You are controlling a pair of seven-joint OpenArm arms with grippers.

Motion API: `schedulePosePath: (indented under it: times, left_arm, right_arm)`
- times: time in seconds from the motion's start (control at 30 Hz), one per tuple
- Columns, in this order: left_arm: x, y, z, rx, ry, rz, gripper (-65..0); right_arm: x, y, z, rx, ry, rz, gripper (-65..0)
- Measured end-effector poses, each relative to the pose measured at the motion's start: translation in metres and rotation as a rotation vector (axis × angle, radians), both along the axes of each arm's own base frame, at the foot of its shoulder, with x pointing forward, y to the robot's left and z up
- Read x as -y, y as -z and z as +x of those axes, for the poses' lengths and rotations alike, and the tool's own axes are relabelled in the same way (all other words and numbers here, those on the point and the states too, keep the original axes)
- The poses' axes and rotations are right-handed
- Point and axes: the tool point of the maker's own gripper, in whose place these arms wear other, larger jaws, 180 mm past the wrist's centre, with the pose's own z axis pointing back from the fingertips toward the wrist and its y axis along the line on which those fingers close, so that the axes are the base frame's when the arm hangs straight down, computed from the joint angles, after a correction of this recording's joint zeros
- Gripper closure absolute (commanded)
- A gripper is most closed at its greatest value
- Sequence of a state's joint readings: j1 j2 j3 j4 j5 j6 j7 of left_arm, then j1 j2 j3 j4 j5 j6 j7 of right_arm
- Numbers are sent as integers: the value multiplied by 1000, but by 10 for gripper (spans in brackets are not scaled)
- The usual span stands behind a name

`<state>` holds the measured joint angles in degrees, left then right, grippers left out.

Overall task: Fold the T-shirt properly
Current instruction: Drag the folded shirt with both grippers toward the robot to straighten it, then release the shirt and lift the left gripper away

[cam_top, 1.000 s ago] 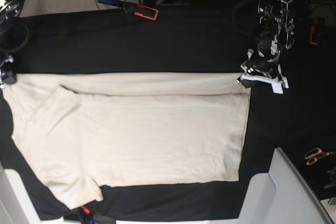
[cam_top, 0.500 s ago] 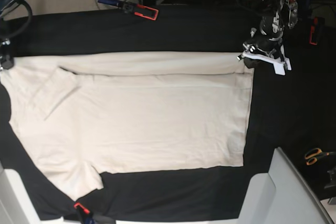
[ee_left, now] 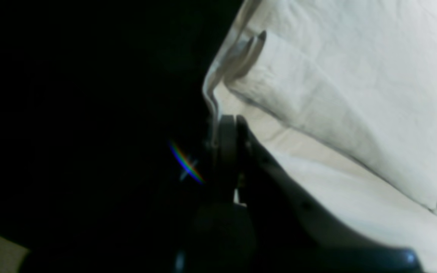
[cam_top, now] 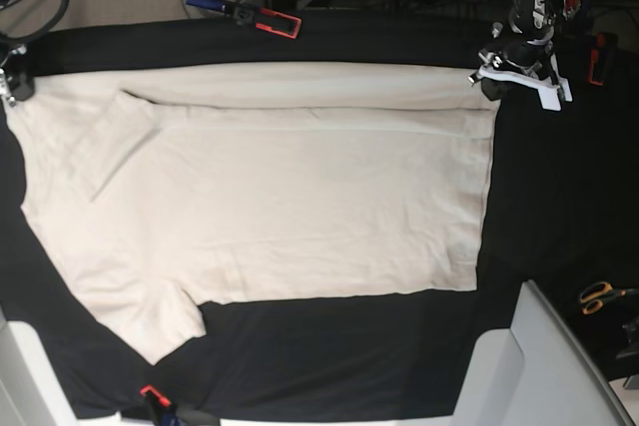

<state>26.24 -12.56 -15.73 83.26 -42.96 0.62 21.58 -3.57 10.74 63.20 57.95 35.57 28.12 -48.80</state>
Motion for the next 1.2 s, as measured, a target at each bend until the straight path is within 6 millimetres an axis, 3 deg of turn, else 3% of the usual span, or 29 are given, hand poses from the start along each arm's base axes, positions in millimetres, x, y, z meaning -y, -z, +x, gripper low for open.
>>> schedulePosePath:
  times: [0.17,1.0,1.2]
  left_arm:
    - [0,2,-5,-9,-1,1,0]
    - [0,7,-21,-40,-5,1,0]
    - [0,7,-21,-40,-5,2,0]
  right_arm:
    - [-5,6,-10,-20,3,9,-2]
    - [-9,7,-7,-13,1,10,-2]
    - [-9,9,-16,-25,5,12,-2]
